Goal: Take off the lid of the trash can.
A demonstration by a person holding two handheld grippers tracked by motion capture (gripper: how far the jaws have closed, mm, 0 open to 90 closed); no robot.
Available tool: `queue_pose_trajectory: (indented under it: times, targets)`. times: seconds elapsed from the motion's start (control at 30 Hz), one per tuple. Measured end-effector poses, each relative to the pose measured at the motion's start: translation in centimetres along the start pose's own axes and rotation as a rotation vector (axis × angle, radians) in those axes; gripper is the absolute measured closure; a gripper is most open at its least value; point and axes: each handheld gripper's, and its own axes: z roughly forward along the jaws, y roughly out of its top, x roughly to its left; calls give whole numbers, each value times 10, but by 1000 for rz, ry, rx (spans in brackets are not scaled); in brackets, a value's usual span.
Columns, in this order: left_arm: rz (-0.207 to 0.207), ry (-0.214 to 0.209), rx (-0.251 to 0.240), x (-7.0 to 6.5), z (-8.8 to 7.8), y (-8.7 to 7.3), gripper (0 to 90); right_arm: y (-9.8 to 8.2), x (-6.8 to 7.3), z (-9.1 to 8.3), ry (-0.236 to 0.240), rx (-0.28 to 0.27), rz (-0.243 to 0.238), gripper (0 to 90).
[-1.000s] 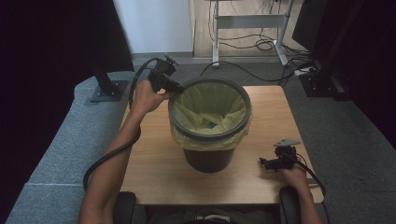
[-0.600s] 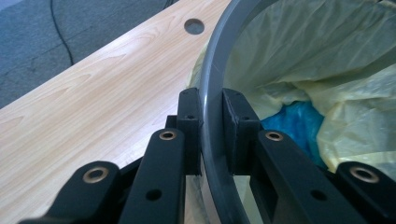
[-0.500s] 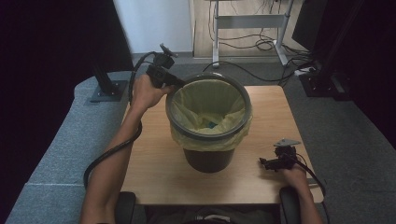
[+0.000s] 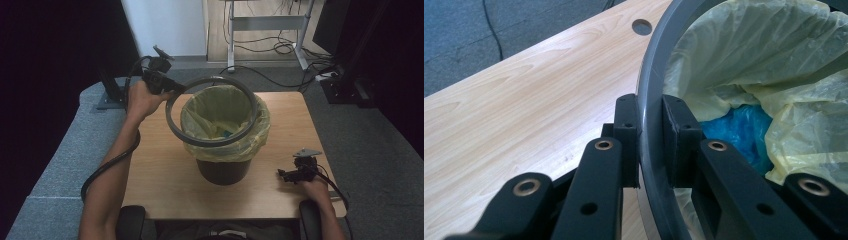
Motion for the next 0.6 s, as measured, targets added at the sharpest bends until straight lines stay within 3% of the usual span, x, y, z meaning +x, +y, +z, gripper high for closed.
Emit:
queue_pose_trajectory:
  times: [0.6]
  targets:
    - [-75, 44, -13, 33, -26, -29, 784, 0, 0, 0, 0, 0, 0, 0]
